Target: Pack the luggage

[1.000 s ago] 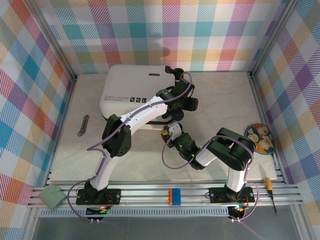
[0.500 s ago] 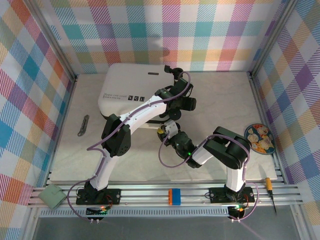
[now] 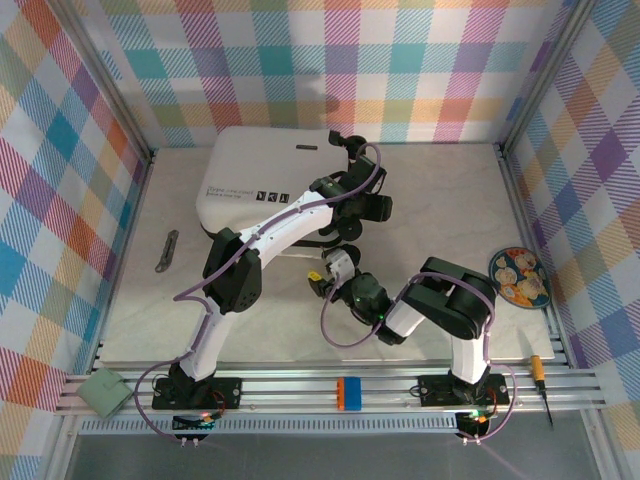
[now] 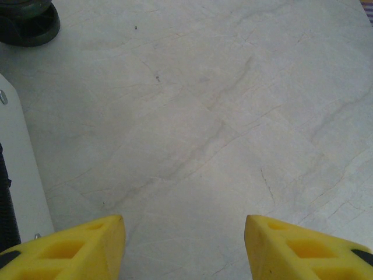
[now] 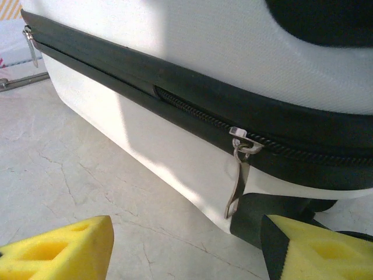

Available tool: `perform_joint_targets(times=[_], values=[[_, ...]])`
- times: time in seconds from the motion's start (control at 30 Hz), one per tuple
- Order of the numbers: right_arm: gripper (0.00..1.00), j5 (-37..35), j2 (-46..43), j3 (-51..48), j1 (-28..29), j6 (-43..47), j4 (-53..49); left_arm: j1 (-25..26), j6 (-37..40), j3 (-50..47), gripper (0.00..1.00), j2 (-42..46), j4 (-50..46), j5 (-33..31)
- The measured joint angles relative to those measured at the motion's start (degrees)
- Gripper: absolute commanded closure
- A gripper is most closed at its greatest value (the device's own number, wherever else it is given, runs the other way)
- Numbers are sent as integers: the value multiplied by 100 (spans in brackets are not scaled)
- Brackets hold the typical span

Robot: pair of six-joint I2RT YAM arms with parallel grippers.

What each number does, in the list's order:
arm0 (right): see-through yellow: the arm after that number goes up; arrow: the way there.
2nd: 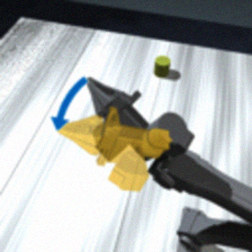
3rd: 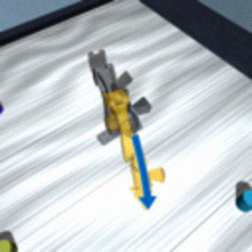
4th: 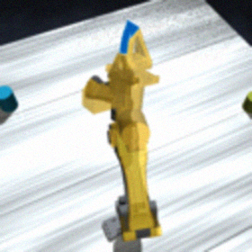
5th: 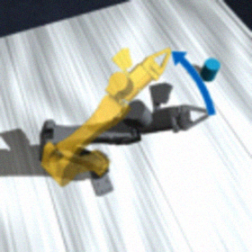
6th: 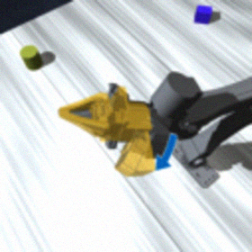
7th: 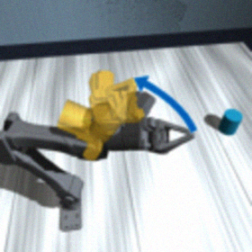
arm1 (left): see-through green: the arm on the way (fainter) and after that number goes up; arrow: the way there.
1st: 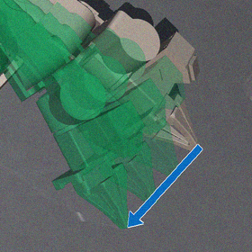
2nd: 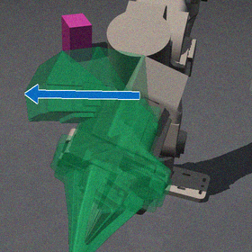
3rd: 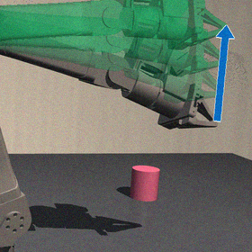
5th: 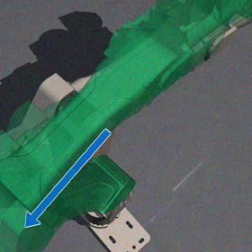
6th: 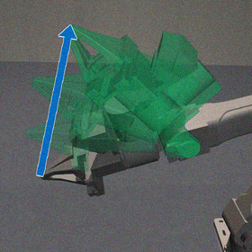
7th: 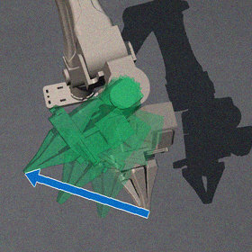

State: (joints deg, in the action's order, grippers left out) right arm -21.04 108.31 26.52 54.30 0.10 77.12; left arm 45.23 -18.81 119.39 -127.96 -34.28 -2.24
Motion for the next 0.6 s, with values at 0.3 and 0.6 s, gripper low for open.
perform_joint_targets(times=[0.3, 0.6], values=[[27, -149, 175, 389, 0, 39, 4, 0, 2, 0, 44, 0, -4, 20], [37, -63, 352, 634, -105, -26, -7, -9, 2, 0, 44, 0, 31, 24]])
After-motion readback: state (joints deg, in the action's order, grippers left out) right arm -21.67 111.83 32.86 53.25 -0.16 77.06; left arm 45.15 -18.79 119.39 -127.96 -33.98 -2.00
